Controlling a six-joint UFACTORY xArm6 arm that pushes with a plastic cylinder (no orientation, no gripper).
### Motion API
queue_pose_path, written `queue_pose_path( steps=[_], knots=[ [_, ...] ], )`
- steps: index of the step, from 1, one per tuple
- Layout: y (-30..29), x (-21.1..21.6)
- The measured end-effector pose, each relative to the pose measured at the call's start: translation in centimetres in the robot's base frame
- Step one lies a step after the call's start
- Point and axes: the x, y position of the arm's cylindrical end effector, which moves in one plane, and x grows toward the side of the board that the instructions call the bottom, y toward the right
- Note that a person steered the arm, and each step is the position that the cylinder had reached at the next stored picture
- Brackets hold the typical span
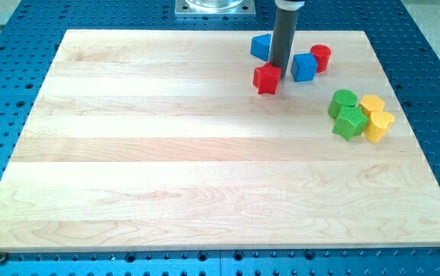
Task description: Place the red star at the center of the board
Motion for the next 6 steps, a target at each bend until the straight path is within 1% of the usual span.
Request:
queue_pose_path(
  steps=[1, 2, 3, 4, 5, 6],
  knots=[
    [-0.2, 3.4],
    [1.6, 5.1],
    [2.1, 5.3],
    [-1.0, 5.2],
    [-6.0, 5.1],
    [-7.5, 5.1]
  ],
)
